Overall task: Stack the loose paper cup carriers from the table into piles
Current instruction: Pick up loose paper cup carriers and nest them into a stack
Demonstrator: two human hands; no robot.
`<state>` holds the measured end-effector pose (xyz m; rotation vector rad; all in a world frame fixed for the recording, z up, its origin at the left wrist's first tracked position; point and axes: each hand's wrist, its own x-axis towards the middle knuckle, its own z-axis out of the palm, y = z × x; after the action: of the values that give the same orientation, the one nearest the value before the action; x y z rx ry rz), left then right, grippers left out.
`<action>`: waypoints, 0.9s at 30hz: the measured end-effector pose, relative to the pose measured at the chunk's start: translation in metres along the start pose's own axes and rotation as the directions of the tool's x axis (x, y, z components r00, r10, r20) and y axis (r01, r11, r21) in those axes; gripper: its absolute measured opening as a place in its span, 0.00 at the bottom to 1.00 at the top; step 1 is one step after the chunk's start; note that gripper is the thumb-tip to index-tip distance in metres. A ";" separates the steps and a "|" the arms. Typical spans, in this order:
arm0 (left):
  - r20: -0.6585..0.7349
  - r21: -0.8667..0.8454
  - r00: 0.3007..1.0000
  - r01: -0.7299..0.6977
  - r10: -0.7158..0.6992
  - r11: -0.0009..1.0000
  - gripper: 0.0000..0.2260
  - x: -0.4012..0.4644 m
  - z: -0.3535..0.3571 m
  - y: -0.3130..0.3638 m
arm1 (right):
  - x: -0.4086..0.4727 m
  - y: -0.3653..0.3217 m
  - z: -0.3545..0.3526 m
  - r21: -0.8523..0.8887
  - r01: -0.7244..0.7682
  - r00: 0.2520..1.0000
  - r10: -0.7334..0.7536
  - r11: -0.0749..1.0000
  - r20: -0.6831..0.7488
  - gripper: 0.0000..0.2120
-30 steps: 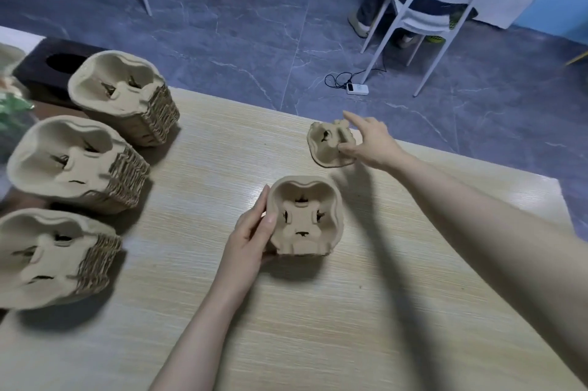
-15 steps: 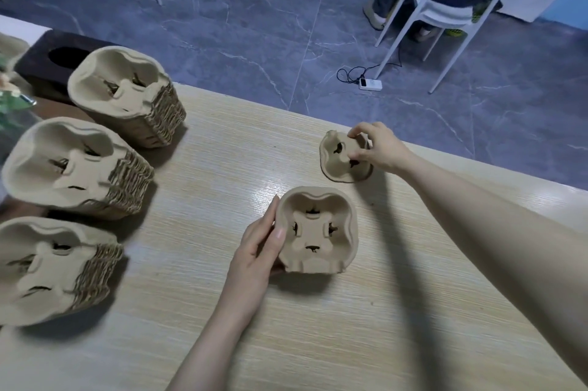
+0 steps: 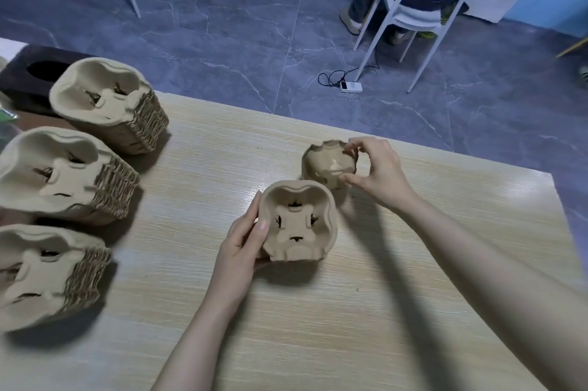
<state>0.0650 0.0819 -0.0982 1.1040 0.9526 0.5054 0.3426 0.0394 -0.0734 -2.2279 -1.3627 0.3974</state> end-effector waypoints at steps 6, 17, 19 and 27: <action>0.006 -0.023 1.000 0.024 -0.024 0.999 0.15 -0.004 0.003 0.009 | -0.014 -0.009 0.002 0.181 -0.049 0.998 0.053 0.982 -0.019 0.35; 0.001 -0.121 0.998 0.061 -0.061 0.991 0.16 -0.009 0.005 0.017 | -0.049 -0.029 -0.006 0.487 -0.207 0.964 0.263 0.848 -0.048 0.14; 0.014 -0.121 0.998 0.066 -0.065 0.990 0.17 -0.009 0.003 0.018 | -0.059 -0.037 -0.015 0.495 -0.150 0.957 0.252 0.856 -0.146 0.16; 0.062 -0.045 0.996 0.073 -0.070 0.996 0.17 -0.008 -0.001 0.026 | -0.098 -0.074 -0.038 0.405 0.224 0.920 -0.056 0.886 -0.387 0.08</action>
<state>0.0631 0.0869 -0.0711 1.0338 0.9200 0.4313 0.2608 -0.0297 -0.0017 -1.7067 -1.0944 0.1972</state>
